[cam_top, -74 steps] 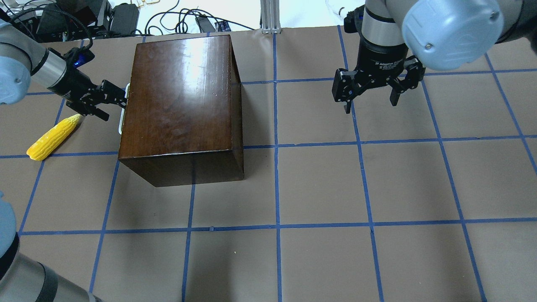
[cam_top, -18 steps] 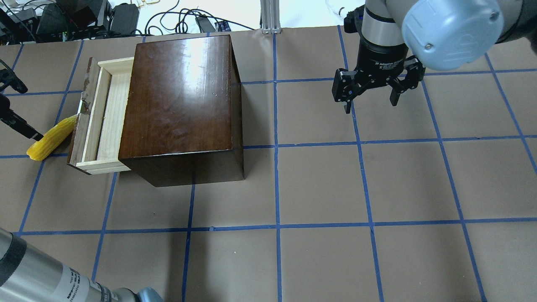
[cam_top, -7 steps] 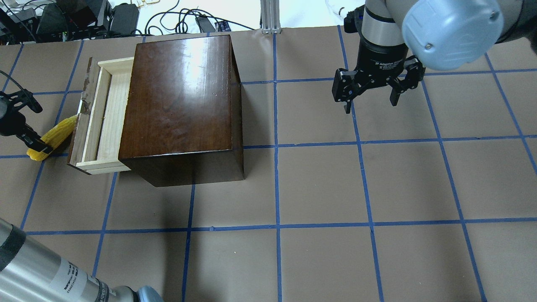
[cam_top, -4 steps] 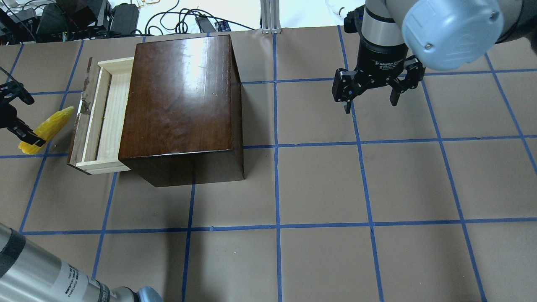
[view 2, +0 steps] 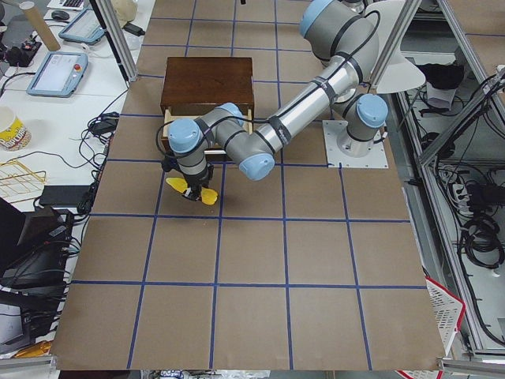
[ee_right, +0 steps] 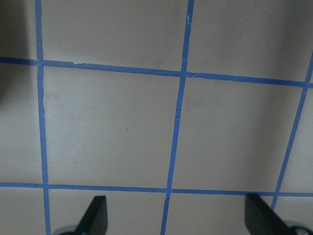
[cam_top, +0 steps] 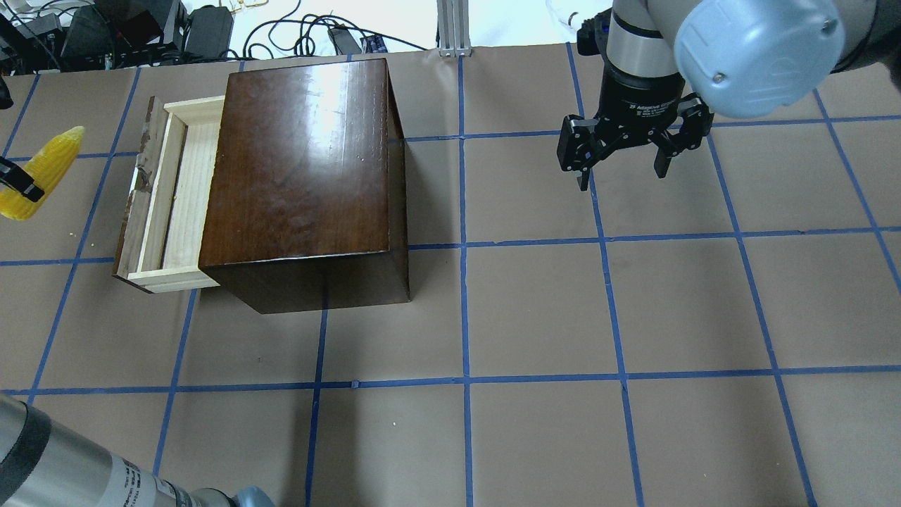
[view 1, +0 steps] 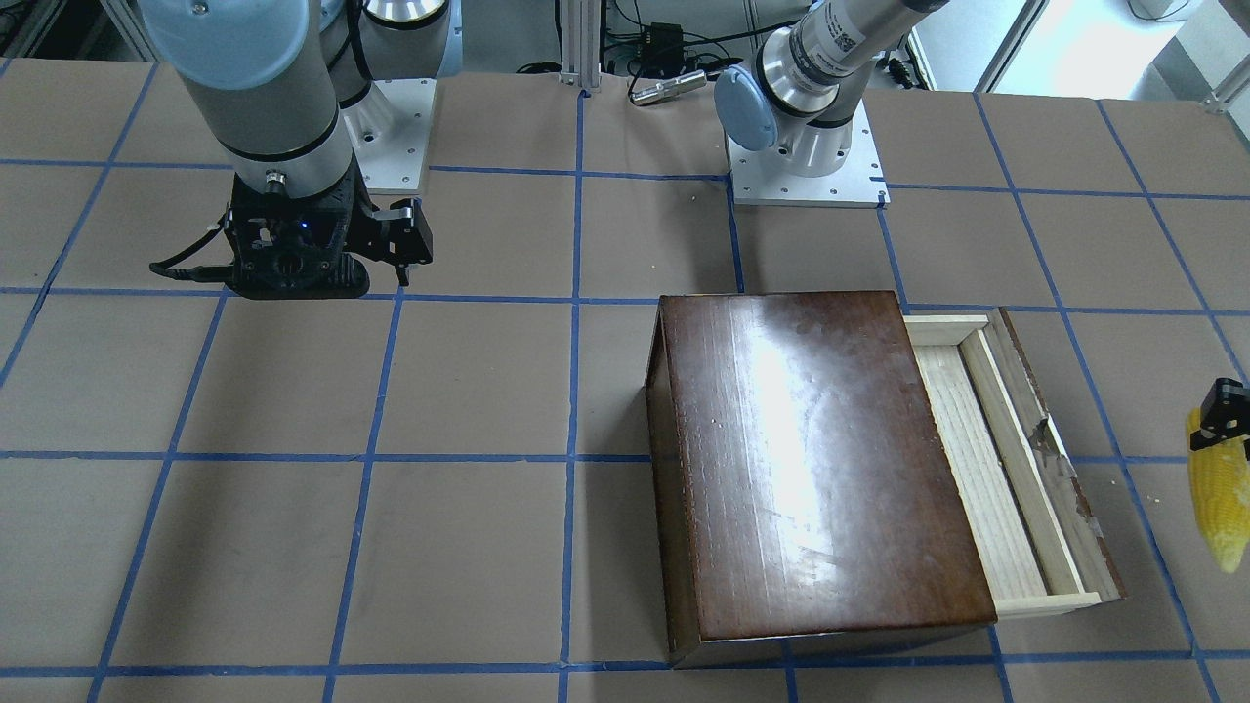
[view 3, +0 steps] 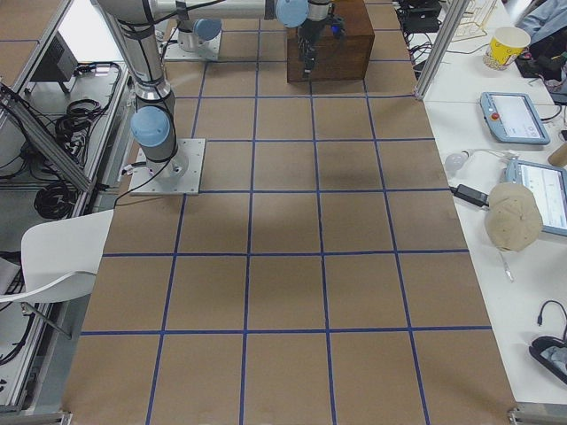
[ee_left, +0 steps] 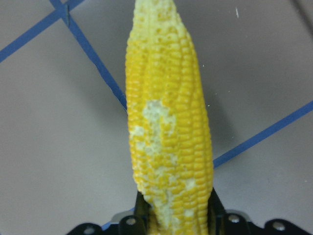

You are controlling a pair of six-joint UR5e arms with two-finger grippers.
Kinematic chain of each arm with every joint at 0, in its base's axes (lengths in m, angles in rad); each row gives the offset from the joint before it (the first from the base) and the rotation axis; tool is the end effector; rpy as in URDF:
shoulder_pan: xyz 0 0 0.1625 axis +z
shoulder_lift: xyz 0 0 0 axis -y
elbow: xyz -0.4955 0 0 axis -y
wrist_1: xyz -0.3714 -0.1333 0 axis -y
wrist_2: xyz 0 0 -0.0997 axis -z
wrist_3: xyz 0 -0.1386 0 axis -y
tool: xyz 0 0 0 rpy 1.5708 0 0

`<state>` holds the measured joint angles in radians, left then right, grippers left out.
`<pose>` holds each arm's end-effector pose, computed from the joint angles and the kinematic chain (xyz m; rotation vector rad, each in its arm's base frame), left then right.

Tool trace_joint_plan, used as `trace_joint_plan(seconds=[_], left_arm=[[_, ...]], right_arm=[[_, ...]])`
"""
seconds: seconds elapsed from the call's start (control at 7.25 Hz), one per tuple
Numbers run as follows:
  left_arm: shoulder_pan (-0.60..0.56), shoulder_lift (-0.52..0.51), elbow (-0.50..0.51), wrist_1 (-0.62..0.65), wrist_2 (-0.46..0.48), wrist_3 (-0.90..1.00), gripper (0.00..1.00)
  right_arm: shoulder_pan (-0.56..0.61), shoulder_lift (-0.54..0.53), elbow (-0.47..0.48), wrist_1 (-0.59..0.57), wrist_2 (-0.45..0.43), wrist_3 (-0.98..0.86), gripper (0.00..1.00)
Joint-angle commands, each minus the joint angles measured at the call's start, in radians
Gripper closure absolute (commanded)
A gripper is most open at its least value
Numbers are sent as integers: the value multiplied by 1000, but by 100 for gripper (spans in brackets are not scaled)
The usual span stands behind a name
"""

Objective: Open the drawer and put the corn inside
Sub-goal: 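Lift the corn and carry it over the open drawer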

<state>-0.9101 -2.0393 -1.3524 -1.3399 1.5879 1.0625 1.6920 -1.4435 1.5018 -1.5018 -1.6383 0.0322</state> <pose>0.3143 -0.6177 0.3722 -0.6264 -3.0747 -0.0400 0.1853 -0.4962 0.4825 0.1427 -3.0557 -0.1865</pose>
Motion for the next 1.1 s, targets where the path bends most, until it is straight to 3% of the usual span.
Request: trace_joint_plan(seconds=[0.0, 0.55, 0.97], left_arm=[[-45, 62, 42, -119, -2, -192, 100], [-206, 145, 33, -203, -16, -577, 100], [-297, 160, -16, -214, -78, -754, 100]], right_arm=[[0, 0, 0, 0, 0, 0, 0], [0, 0, 0, 0, 0, 0, 0], [0, 0, 0, 0, 0, 0, 0]])
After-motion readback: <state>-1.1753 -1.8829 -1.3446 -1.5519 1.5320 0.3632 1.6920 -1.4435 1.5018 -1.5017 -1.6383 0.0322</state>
